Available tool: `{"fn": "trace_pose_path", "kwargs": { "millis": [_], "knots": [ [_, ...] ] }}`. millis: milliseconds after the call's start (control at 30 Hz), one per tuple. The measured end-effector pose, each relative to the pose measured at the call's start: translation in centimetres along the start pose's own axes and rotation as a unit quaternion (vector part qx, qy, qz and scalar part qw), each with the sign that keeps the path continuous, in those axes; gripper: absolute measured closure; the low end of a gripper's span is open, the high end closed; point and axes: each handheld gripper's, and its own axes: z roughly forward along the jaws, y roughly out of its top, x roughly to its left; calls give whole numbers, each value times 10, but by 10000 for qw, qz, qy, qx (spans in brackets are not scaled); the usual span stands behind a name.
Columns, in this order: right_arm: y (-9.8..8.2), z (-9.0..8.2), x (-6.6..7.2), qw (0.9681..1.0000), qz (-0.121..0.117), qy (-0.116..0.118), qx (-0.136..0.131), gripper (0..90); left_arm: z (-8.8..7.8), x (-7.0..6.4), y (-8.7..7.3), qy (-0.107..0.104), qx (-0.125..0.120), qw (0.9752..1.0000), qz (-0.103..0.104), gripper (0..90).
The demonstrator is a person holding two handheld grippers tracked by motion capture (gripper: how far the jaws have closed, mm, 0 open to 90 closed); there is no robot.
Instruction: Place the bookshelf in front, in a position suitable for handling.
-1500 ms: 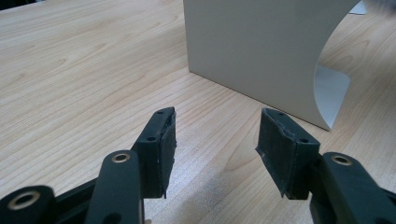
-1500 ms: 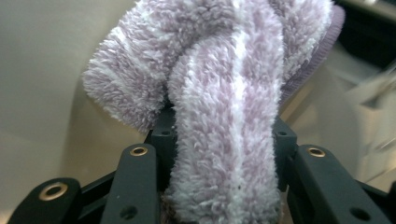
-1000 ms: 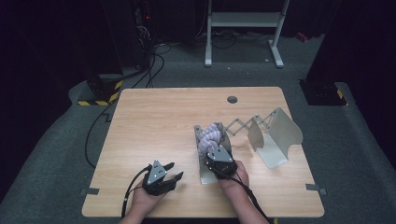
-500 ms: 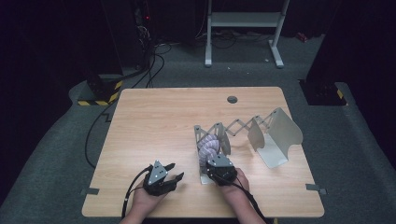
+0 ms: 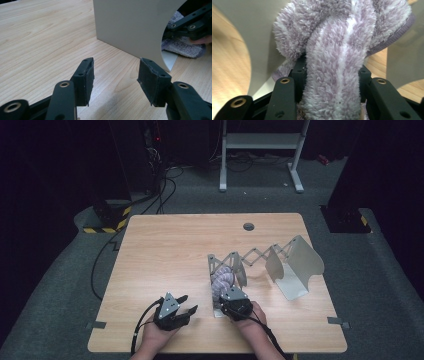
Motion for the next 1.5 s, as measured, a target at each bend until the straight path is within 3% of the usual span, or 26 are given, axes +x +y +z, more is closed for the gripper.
{"fn": "trace_pose_path", "kwargs": {
  "millis": [100, 133, 167, 200, 233, 267, 333, 500, 567, 600, 767, 933, 1000, 1100, 1133, 1167, 1367, 1433, 1500],
  "knots": [
    [2, -3, 6, 9999, -24, 50, -88, 577, -2, 2, 0, 2, -25, 10000, 0, 464],
    [3, -4, 8, 9999, -27, 59, -122, 576, -3, 2, 1, -74, -56, 10000, -23, 461],
    [3, -4, 10, 9999, -38, 65, -124, 576, -4, 3, 2, -313, -157, 9994, -61, 458],
    [3, -4, 10, 9999, -38, 65, -124, 576, -4, 3, 2, -313, -157, 9994, -61, 458],
    [4, -4, 14, 9998, -69, 80, -160, 576, -10, -3, 7, -610, -331, 9975, 138, 456],
    [4, -4, 14, 9998, -69, 80, -160, 576, -10, -3, 7, -610, -331, 9975, 138, 450],
    [5, -5, 17, 9998, -67, 86, -159, 576, -11, -17, 12, -738, -423, 9953, 457, 433],
    [5, -6, 22, 9997, -80, 136, -173, 577, -4, -31, 13, -763, -310, 9948, 597, 415],
    [4, -6, 24, 9995, -149, 226, -145, 578, -1, -34, 14, -715, -316, 9952, 585, 419],
    [3, -6, 26, 9994, -177, 241, -147, 578, 1, -35, 15, -590, -298, 9963, 550, 435],
    [2, -7, 23, 9996, -165, 180, -164, 577, 3, -31, 16, -361, -318, 9981, 388, 518],
    [1, -10, 19, 9996, -196, 111, -154, 577, 4, -20, 15, 7, -320, 9993, 187, 573],
    [0, -10, 18, 9996, -213, 81, -143, 577, 7, -14, 14, -90, -315, 9994, 62, 568],
    [-1, -8, 18, 9997, -198, 56, -113, 577, 11, -9, 15, 226, -270, 9994, -29, 617],
    [-1, -8, 18, 9997, -198, 56, -113, 577, 11, -9, 15, 226, -270, 9994, -29, 613],
    [-3, -7, 17, 9997, -222, -5, -75, 576, 13, -3, 15, 156, -264, 9993, -217, 599],
    [-4, -6, 12, 9999, -136, -35, -70, 576, 13, -1, 14, 203, -265, 9992, -236, 581],
    [-6, -5, 11, 9998, -151, -77, -62, 576, 15, 2, 12, 129, -249, 9995, -149, 579],
    [-6, -4, 9, 9999, -119, -83, -35, 575, 18, 7, 12, 82, -224, 9992, -328, 573]
  ]
}}
